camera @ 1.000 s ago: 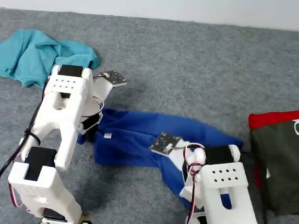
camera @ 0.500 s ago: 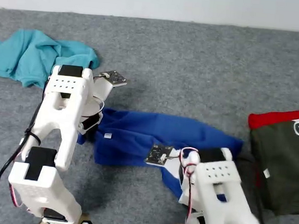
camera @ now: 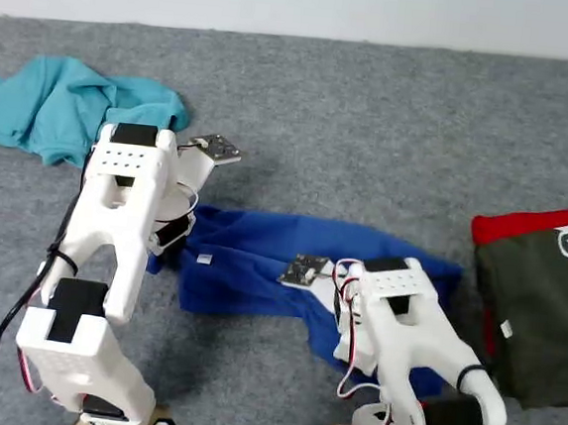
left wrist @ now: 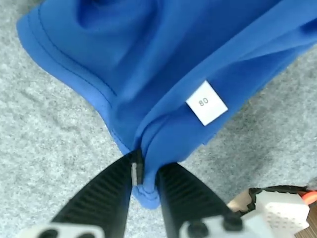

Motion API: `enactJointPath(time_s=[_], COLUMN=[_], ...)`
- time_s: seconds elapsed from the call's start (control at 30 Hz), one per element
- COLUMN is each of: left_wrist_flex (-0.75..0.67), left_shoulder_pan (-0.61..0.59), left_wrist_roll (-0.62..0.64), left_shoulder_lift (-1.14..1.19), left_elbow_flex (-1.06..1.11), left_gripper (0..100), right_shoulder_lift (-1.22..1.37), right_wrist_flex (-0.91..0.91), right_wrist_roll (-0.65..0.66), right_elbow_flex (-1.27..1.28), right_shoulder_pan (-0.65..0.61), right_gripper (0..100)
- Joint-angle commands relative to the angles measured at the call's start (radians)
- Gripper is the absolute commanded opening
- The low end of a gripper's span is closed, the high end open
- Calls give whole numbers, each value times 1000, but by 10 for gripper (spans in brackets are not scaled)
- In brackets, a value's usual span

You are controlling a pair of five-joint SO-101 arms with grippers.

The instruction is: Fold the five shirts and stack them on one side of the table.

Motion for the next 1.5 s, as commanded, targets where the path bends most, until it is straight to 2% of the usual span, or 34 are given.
enactJointPath(time_s=[0.0,0.23,0.5,0.8,0.87,1.03,1.1,1.23,1.37,1.47], left_wrist_flex=[-2,-2,-2,-2,-2,-2,-2,-2,-2,-2], left_shoulder_pan=[0,0,0,0,0,0,0,0,0,0], left_wrist_roll=[-6,-6,-6,-6,-6,-6,-6,-6,-6,-6], left_shoulder_lift=[-51,-51,-51,-51,-51,-51,-51,-51,-51,-51], left_elbow_flex=[-2,-2,-2,-2,-2,-2,-2,-2,-2,-2], left_gripper=[13,13,13,13,13,13,13,13,13,13], right_shoulder_lift=[-67,-357,-481,-475,-475,-475,-475,-475,-481,-475], right_wrist_flex=[105,372,484,473,475,440,400,433,596,587], right_wrist_roll=[-11,-11,-40,-157,-190,-276,-315,-311,-195,-183], right_elbow_flex=[-78,-299,-408,-674,-672,-591,-548,-494,-463,-356], right_shoulder_pan=[-7,-7,-2,262,272,272,274,219,47,-74], right_gripper=[54,15,14,20,46,214,217,209,209,209])
